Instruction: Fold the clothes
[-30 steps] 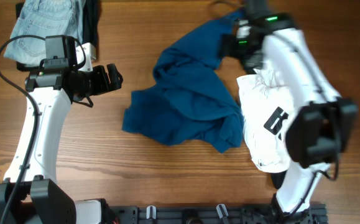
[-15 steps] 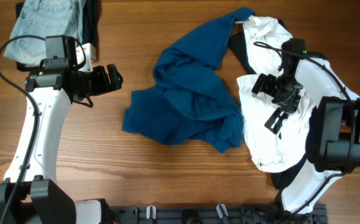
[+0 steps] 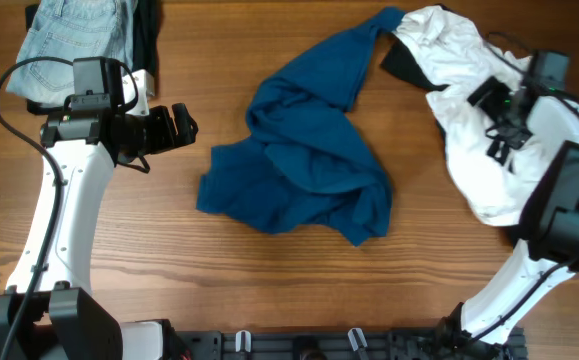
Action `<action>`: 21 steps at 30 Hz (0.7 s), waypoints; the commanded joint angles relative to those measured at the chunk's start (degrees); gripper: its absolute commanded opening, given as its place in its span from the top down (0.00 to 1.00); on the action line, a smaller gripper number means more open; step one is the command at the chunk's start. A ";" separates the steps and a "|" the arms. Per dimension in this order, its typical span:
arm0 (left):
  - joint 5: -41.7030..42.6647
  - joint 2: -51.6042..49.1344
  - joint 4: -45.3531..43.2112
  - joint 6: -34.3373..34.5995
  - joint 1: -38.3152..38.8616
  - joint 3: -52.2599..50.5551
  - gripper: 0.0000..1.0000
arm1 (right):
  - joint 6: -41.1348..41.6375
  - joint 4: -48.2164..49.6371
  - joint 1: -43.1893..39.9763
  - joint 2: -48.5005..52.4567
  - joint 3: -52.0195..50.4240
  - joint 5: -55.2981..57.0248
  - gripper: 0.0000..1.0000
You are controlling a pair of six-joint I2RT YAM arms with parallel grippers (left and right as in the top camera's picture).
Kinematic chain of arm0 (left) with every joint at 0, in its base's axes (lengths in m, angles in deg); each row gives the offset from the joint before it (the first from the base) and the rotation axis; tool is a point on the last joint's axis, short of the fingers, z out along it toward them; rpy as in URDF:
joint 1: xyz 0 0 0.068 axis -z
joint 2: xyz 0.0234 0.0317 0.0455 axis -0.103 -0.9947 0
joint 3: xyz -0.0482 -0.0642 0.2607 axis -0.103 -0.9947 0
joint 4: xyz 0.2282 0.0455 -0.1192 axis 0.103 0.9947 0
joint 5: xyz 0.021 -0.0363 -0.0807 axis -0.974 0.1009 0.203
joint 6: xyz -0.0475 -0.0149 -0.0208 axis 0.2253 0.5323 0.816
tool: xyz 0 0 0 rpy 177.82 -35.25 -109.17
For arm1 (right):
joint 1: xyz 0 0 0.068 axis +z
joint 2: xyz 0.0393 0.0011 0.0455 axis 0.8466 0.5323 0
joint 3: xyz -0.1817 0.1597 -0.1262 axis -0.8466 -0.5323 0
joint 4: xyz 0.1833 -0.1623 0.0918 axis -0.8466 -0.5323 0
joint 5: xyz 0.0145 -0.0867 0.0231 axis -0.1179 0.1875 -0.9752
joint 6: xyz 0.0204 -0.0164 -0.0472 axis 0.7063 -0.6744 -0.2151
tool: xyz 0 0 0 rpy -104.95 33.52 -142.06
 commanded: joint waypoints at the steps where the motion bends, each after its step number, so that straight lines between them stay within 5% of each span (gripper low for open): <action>1: 0.07 0.42 0.02 -0.74 0.15 0.52 0.00 | -0.94 -3.37 -9.90 10.82 -4.74 -1.38 0.01; 6: 0.07 0.42 -0.26 -0.74 0.15 0.52 0.00 | -3.72 -12.31 -11.17 8.59 2.16 -4.52 0.00; 14: 0.11 0.39 -0.92 -0.72 0.15 0.52 0.00 | -13.86 -26.60 -0.96 0.02 22.03 -8.76 0.00; 21: 0.09 0.37 -1.05 -0.72 0.15 0.52 0.00 | -12.74 -13.68 14.01 5.53 25.14 0.57 0.00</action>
